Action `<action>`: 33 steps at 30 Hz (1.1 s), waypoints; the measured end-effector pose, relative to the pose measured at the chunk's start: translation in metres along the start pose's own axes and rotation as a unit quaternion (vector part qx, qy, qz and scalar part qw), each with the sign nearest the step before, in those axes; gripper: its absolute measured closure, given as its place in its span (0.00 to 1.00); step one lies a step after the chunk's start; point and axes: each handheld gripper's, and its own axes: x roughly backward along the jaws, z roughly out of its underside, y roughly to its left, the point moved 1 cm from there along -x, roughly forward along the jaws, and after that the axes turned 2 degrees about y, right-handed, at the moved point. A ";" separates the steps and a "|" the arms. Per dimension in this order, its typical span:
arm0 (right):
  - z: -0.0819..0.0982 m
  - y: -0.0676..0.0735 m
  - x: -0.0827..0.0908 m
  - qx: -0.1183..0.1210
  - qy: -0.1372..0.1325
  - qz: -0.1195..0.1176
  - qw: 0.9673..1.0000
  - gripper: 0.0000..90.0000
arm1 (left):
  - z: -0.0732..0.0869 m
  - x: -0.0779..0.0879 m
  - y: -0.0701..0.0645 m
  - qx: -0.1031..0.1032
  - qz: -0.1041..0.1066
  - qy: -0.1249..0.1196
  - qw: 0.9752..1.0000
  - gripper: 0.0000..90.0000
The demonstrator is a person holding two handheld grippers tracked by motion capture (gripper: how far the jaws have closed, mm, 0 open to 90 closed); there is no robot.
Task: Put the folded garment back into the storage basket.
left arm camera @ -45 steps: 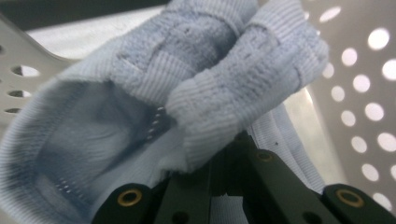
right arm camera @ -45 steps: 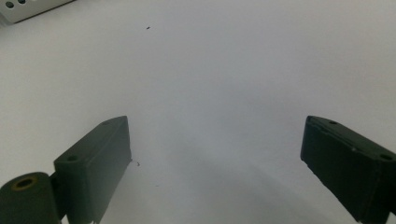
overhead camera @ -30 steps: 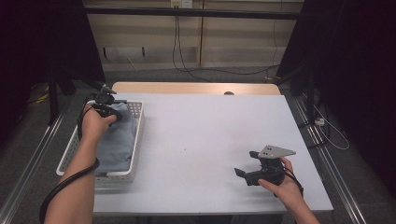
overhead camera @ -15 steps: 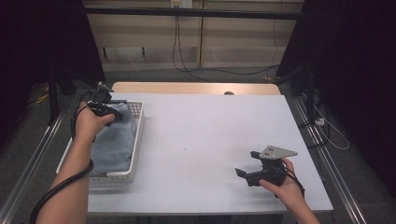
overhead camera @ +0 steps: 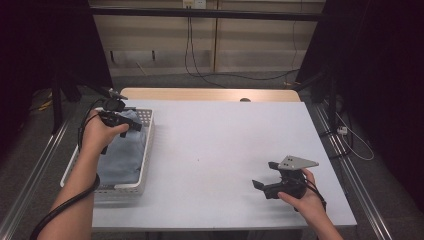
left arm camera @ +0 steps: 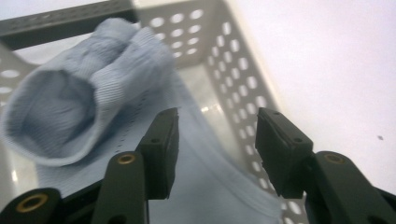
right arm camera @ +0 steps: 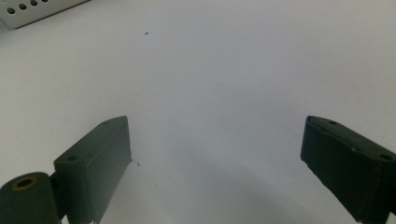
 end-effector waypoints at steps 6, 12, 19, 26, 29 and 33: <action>0.000 -0.001 0.002 -0.002 -0.002 0.000 1.000 0.09 | -0.005 0.003 -0.015 -0.021 0.015 0.003 1.000 0.48; 0.001 -0.002 0.004 -0.004 -0.004 0.002 1.000 0.09 | -0.008 0.004 -0.034 -0.042 0.034 0.002 0.999 0.42; 0.001 -0.002 0.005 -0.003 -0.004 0.004 1.000 0.09 | -0.010 0.004 -0.052 -0.055 0.062 -0.006 0.997 0.35; 0.002 -0.003 0.005 -0.005 -0.004 0.003 1.000 0.09 | -0.010 -0.001 -0.073 -0.088 0.081 -0.004 0.993 0.31; 0.002 -0.003 0.005 -0.006 -0.004 0.004 1.000 0.09 | -0.009 -0.003 -0.083 -0.096 0.083 -0.007 0.992 0.29; 0.002 -0.004 0.006 -0.007 -0.005 0.003 1.000 0.09 | -0.007 -0.008 -0.093 -0.105 0.094 -0.007 0.990 0.27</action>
